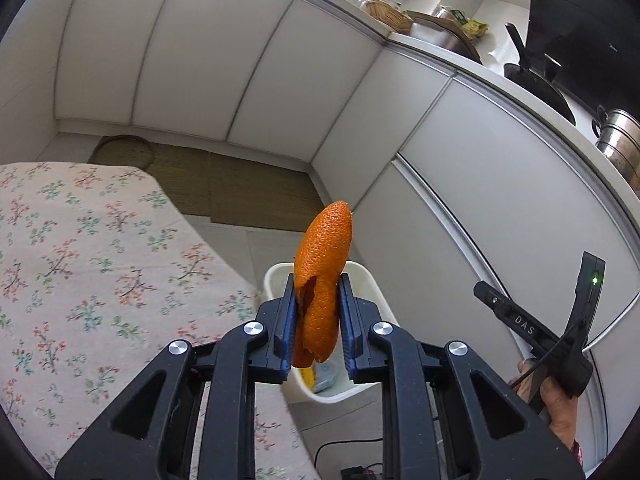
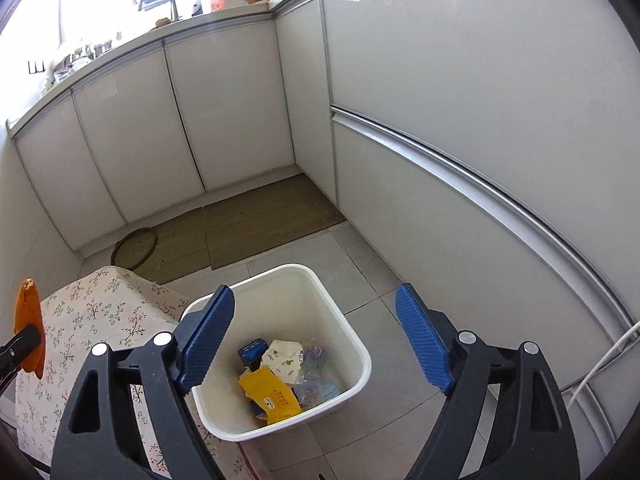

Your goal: Collect trash

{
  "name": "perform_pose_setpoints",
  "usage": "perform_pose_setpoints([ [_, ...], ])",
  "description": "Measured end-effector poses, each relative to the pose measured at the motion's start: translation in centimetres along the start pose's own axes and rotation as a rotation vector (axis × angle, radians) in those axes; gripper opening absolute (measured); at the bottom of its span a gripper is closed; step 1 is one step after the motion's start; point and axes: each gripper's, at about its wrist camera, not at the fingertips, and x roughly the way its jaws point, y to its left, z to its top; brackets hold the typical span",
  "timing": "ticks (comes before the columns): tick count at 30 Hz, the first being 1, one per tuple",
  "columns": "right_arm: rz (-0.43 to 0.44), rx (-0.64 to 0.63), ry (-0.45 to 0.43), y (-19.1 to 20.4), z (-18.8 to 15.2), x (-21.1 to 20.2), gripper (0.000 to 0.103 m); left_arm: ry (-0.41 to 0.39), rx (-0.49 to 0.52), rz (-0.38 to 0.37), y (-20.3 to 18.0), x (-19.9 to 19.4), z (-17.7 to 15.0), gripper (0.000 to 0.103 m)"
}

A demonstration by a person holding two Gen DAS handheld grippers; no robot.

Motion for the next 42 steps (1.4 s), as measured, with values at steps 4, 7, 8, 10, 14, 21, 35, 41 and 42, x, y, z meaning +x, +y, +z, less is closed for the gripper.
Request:
perform_pose_setpoints([
  [4, -0.049, 0.046, -0.01, -3.1, 0.4, -0.3, 0.086, 0.043, 0.027, -0.052, -3.4, 3.9, 0.7, 0.019],
  [7, -0.092, 0.091, -0.008, -5.3, 0.5, -0.4, 0.087, 0.086, 0.055, -0.074, -6.1, 7.2, 0.9, 0.019],
  [8, -0.103, 0.107, -0.005, -6.0, 0.5, -0.3, 0.087, 0.096, 0.063, -0.078, -6.8, 8.1, 0.9, 0.02],
  [10, -0.133, 0.14, -0.001, -7.5, 0.5, -0.2, 0.087, 0.123, 0.086, -0.084, -8.4, 10.1, 0.8, 0.022],
  [14, -0.171, 0.179, 0.002, -9.5, 0.4, -0.1, 0.087, 0.171, 0.108, -0.068, -10.2, 12.6, 0.6, 0.043],
  [21, -0.203, 0.141, -0.025, -9.1, 0.5, -0.5, 0.091, 0.125, 0.213, 0.039, -12.0, 11.5, 0.0, 0.082],
  [35, -0.126, 0.109, -0.163, -5.5, 0.0, -6.7, 0.096, -0.095, 0.319, 0.29, -11.9, 2.6, -0.4, 0.096],
  [41, -0.067, 0.052, -0.219, -2.3, -1.7, -10.2, 0.096, -0.137, 0.265, 0.286, -10.0, -2.5, -1.2, 0.096],
  [42, -0.056, 0.034, -0.224, -1.7, -2.1, -10.7, 0.096, -0.14, 0.255, 0.272, -9.7, -3.4, -1.3, 0.096],
])
